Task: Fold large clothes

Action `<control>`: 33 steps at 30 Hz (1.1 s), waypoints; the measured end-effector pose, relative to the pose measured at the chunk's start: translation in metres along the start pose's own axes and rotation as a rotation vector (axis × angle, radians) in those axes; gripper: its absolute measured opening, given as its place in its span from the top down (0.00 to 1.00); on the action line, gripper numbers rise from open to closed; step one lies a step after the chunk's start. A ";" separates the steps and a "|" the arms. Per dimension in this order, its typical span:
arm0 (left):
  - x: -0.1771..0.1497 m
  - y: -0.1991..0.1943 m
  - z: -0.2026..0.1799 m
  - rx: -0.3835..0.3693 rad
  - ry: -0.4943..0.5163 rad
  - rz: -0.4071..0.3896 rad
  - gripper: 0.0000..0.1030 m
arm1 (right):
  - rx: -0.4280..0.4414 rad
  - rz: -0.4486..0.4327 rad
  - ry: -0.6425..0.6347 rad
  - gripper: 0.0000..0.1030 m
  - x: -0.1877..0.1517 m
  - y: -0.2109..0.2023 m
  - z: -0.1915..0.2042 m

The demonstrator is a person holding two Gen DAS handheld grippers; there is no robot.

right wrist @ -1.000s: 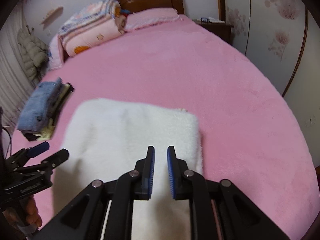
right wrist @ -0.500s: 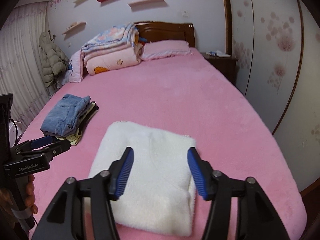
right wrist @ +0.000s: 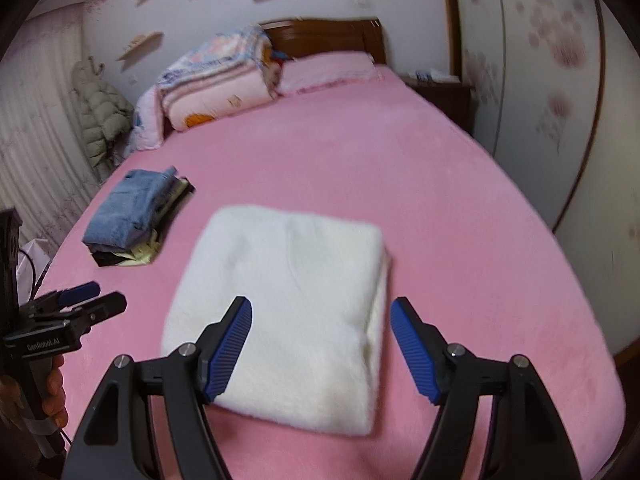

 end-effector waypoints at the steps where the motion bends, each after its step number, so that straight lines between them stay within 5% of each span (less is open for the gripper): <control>1: -0.006 0.009 0.003 0.008 0.000 0.020 0.11 | -0.006 0.024 0.013 0.30 -0.008 0.008 -0.006; 8: -0.040 0.058 0.018 0.010 -0.045 0.143 0.11 | 0.002 0.173 0.094 0.29 -0.052 0.055 -0.026; 17: -0.052 0.093 0.027 -0.062 -0.156 0.195 0.05 | 0.030 0.284 0.169 0.29 -0.081 0.094 -0.037; 23: -0.059 0.118 0.027 -0.131 -0.217 0.238 0.00 | 0.117 0.330 0.286 0.20 -0.089 0.120 -0.044; 33: -0.068 0.143 0.013 -0.227 -0.239 0.289 0.00 | 0.263 0.395 0.378 0.19 -0.096 0.151 -0.041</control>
Point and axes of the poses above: each gripper's, at about its wrist camera, not at the fingertips, and y roughly the way its jaws point, z to its left, x to its top, the point moved 7 cm from there along y, roughly the way its jaws point, and after that the axes turned 14 degrees about -z, right-handed, at the moved point
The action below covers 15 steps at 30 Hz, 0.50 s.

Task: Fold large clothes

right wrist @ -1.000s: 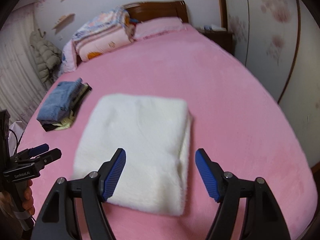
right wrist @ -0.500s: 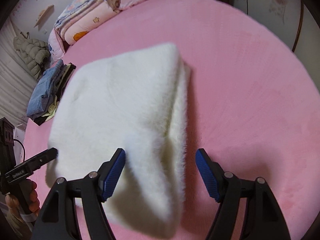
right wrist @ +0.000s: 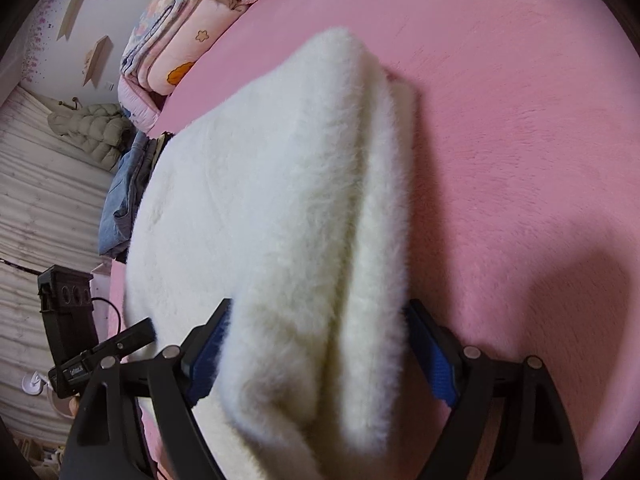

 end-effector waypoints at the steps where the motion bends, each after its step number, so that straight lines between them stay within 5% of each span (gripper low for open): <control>1: -0.002 -0.001 -0.001 -0.003 0.002 0.003 0.00 | 0.004 0.009 -0.004 0.19 0.000 0.001 0.000; 6: -0.001 0.011 -0.001 -0.016 0.000 0.031 0.00 | 0.004 0.029 -0.050 0.19 -0.002 0.006 0.004; 10: -0.007 0.014 0.003 -0.035 -0.028 0.045 0.01 | 0.004 -0.007 -0.086 0.36 -0.001 0.002 0.014; 15: -0.011 -0.015 -0.014 0.020 0.077 -0.053 0.35 | -0.048 -0.066 -0.150 0.56 -0.002 -0.019 0.035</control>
Point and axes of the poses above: each gripper's, at about its wrist camera, not at the fingertips, and y roughly the way its jaws point, z to its left, x to its top, the point moved 7 cm from there along y, roughly the way its jaws point, and after that the axes turned 14 degrees about -z, right-handed, at the moved point
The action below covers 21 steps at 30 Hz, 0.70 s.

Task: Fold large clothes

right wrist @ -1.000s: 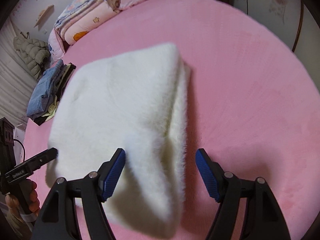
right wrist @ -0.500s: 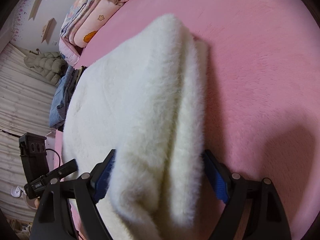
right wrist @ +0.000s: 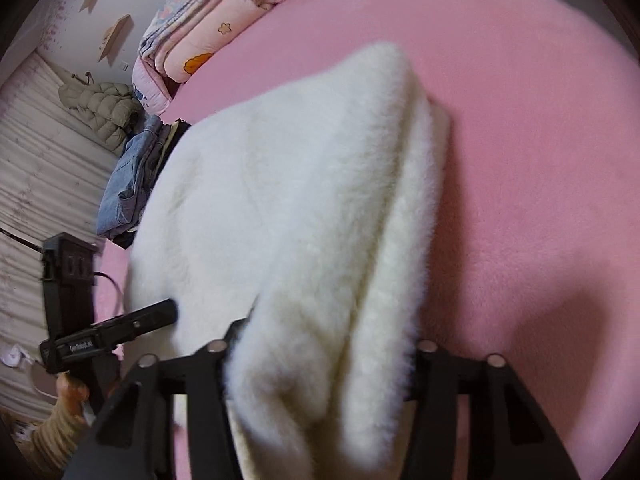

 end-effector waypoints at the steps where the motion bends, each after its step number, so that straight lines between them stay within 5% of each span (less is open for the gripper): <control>1: 0.002 -0.008 -0.001 0.006 0.010 -0.016 0.37 | -0.012 -0.009 -0.011 0.57 0.000 -0.005 0.007; 9: -0.009 -0.093 0.002 0.043 0.088 -0.128 0.41 | 0.038 -0.035 -0.006 0.60 -0.036 -0.051 0.077; 16: -0.022 -0.187 0.049 0.058 0.051 -0.178 0.42 | 0.119 -0.036 0.001 0.61 -0.065 -0.067 0.153; 21: 0.002 -0.261 0.087 0.083 0.026 -0.289 0.42 | 0.200 -0.075 -0.063 0.61 -0.053 -0.069 0.232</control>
Point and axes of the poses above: each gripper's, at about its wrist camera, not at the fingertips, and y roughly the way its jaws point, z to its left, x to its top, the point moved 7 cm from there along y, roughly the way its jaws point, and after that the axes turned 14 degrees about -z, right-handed, at the moved point
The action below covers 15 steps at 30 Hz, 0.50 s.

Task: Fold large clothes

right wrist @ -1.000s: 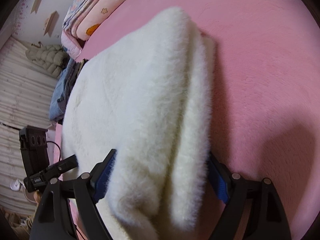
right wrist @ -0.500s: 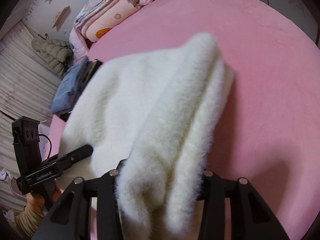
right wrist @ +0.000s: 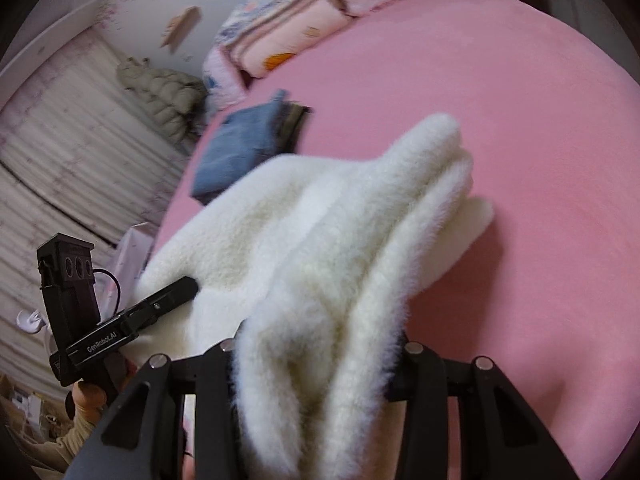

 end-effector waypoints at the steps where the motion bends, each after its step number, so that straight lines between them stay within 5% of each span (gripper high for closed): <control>1: 0.012 -0.011 0.010 0.006 -0.003 -0.023 0.42 | 0.015 -0.007 -0.013 0.61 0.004 0.003 0.013; 9: 0.116 -0.053 0.095 0.055 0.027 -0.181 0.42 | 0.134 -0.094 -0.133 0.61 0.074 0.064 0.128; 15: 0.206 -0.012 0.166 0.074 0.071 -0.292 0.42 | 0.174 -0.175 -0.192 0.61 0.148 0.155 0.178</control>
Point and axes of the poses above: each gripper's, at about its wrist camera, not at the fingertips, and y roughly the way its jaws point, z to its left, x to its top, the point moved 7 cm from there along y, roughly the way its jaws point, and after that the axes turned 14 degrees about -z, right-handed, at the moved point
